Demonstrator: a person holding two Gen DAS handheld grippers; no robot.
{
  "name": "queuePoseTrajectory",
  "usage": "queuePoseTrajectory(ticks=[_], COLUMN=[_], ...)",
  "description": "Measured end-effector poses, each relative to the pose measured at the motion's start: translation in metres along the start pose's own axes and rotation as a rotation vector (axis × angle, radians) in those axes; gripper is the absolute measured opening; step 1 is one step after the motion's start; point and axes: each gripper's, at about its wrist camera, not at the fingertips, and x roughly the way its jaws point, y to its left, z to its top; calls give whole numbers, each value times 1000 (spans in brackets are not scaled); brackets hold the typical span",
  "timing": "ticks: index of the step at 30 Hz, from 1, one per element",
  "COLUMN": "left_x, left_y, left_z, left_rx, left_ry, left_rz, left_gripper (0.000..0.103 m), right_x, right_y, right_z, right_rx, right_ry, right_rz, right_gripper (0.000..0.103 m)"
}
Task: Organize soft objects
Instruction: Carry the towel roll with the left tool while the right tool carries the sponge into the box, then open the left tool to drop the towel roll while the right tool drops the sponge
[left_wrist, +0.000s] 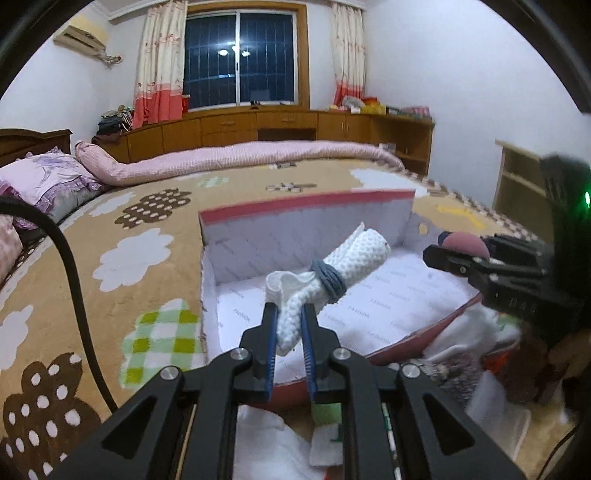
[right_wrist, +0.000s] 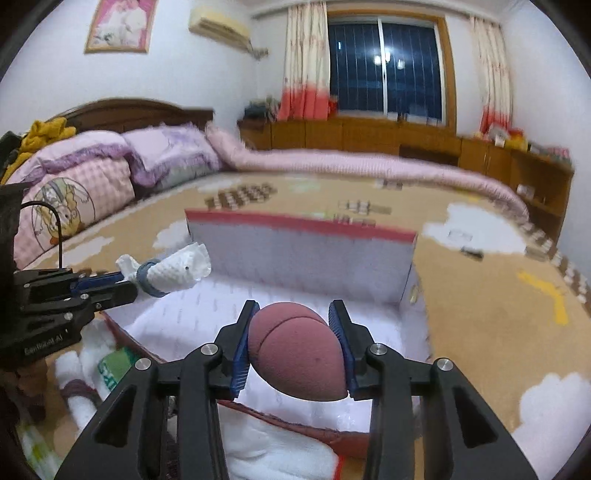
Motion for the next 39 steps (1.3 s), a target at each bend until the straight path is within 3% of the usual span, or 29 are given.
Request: queuePoseTrajectory(ticks=[5,8,11,27,28,29,31,35,39], left_x=[29,31,33,26,26,25,24,20,19], left_y=[6,17,24,22,21,21,20,19,18], left_z=[-4,-11,-13,-14,-14,-14,-14,-14,-14], left_rx=[-1,-57,-94,-79,-81,-82,-76,-73,-71], left_ry=[87,81,82,76,75,72,66,51,50], left_rz=[12,-14,-32,-4,2,3,13,11,8], left_gripper=[15,22,26,29,30,31,34,57,57], right_x=[32,53,53,47,45,43,41,39,37], right_y=[-19,-18,-16,-9,-7,-6,-6,-12,-2], right_z=[-2,-9,-12,-11,-10,-10,-8,-6,-5], right_rx=[79,35,20,11,-1,-11,-13,17,-27], right_ry=[165,268,267,249,239,230,222,219,203], right_rz=[3,-89,-95,-115,-131,-151,-190,-119,-132], right_gripper=[42,43,44,45,52,67,82,84,84])
